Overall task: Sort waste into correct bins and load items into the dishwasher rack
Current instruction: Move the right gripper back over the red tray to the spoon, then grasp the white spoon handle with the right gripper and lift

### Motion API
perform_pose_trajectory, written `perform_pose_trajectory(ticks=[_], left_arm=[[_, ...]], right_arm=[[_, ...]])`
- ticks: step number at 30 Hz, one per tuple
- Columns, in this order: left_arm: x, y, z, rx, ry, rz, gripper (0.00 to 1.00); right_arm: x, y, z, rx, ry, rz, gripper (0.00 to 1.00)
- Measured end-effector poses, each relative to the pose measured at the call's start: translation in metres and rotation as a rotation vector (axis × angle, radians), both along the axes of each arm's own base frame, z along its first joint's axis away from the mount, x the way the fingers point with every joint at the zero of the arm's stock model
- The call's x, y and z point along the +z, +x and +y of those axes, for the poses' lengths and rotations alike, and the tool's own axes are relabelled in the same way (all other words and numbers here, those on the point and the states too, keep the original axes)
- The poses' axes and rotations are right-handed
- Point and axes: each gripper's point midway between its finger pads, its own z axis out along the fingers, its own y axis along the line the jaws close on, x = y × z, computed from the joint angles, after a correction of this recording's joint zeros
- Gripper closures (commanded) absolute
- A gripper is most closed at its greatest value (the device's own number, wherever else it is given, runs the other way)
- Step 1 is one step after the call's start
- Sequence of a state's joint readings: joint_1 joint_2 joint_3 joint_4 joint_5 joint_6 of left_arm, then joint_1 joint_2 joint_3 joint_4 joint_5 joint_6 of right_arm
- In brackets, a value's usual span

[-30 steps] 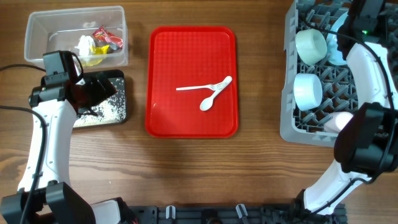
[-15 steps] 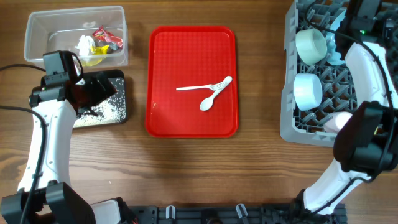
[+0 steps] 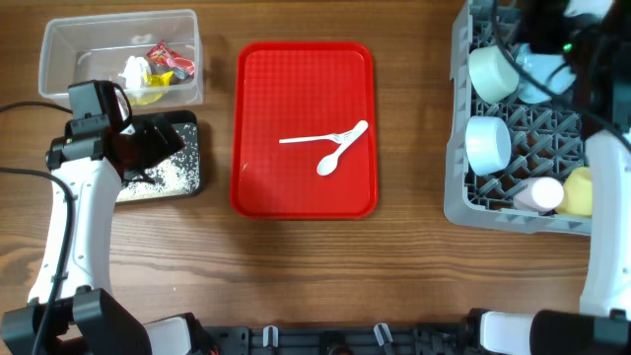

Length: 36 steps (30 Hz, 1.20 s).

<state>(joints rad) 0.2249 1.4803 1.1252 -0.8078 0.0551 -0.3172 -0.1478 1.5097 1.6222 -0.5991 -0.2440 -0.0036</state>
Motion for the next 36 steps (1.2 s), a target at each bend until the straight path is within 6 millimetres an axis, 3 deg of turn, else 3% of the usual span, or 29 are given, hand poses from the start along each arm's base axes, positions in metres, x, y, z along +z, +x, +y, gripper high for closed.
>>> perform_pose_trajectory(ticks=[3,5,11,14,20,24,27,30,36], left_arm=[[0.0,0.0,0.0,0.0,0.0,0.0,0.0],[0.0,0.0,0.0,0.0,0.0,0.0,0.0],[0.0,0.0,0.0,0.0,0.0,0.0,0.0],[0.0,0.0,0.0,0.0,0.0,0.0,0.0],[0.0,-0.001,0.0,0.0,-0.001,0.004,0.0],[-0.001,-0.003,-0.001,0.0,-0.003,0.015,0.0],[-0.002,-0.004,-0.001,0.0,-0.004,0.016,0.0],[-0.002,-0.004,-0.001,0.0,-0.004,0.016,0.0],[-0.002,-0.004,-0.001,0.0,-0.004,0.017,0.0]], right_arm=[[-0.026,-0.015,0.057,0.145,0.118,0.134,0.2],[-0.055,-0.028,0.098,0.22,0.151,0.271,0.2],[-0.126,-0.064,0.18,0.311,0.056,0.554,0.2],[-0.156,-0.071,0.21,0.306,-0.002,0.633,0.23],[-0.226,-0.062,0.241,0.225,-0.034,0.755,0.26],[-0.281,-0.062,0.238,0.15,-0.054,0.875,0.33],[-0.311,-0.066,0.235,0.114,-0.071,0.941,0.4],[-0.321,-0.067,0.234,0.101,-0.074,0.963,0.46],[-0.323,-0.062,0.236,0.103,-0.066,0.946,0.47]])
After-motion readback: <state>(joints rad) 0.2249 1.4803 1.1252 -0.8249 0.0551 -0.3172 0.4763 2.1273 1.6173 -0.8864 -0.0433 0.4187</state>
